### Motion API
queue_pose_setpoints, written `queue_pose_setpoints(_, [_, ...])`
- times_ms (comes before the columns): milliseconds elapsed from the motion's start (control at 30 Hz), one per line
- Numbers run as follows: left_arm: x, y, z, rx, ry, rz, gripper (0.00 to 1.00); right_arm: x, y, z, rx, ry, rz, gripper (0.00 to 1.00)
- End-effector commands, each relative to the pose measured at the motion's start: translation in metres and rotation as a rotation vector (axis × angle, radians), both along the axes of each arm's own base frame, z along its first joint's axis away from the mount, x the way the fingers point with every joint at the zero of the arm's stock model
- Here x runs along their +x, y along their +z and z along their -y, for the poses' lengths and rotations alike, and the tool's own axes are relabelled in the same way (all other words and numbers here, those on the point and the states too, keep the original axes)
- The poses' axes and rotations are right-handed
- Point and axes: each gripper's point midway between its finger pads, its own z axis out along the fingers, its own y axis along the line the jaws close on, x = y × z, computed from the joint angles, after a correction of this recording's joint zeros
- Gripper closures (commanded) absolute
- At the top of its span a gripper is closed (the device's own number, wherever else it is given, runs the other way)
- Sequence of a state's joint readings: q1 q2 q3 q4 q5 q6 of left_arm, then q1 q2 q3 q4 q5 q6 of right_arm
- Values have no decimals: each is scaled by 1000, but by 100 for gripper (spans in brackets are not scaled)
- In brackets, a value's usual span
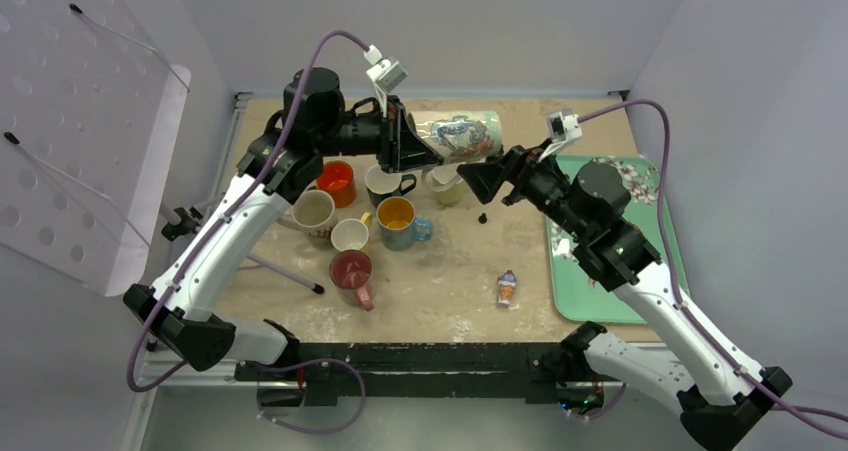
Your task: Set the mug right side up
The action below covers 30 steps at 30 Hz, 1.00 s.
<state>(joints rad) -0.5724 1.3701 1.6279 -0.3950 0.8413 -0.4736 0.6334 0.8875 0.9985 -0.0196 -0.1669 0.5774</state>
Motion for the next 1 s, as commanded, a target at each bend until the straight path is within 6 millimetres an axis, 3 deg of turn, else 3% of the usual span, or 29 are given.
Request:
queue_pose_setpoints(0, [41,-18,-41,228,286,268,100,36,-33,66,-151,-327,-114,10])
queue_pose_setpoints(100, [50,-29,-54,314,339,360,100,50,-63,102,-194,-464,-205,9])
queue_pose_setpoints(167, [42,-40,-53,375,289,426,100,55,-77,123,-220,-559,-242,8])
queue_pose_setpoints(300, [-10,-87,-41,593,47,517,100,59,-92,182,-272,-854,-325,8])
queue_pose_setpoints(400, [-51,-130,-46,756,-146,478,100,56,-96,208,-329,-973,-352,8])
queue_pose_setpoints(533, [-73,-188,-59,1021,-314,456,100,57,-104,218,-362,-1009,-368,8])
queue_pose_setpoints(633, [-84,-221,-58,1126,-403,457,100,61,-112,222,-373,-1014,-386,8])
queue_pose_setpoints(967, [-84,-280,-18,1013,-482,509,100,71,-134,214,-386,-968,-396,8])
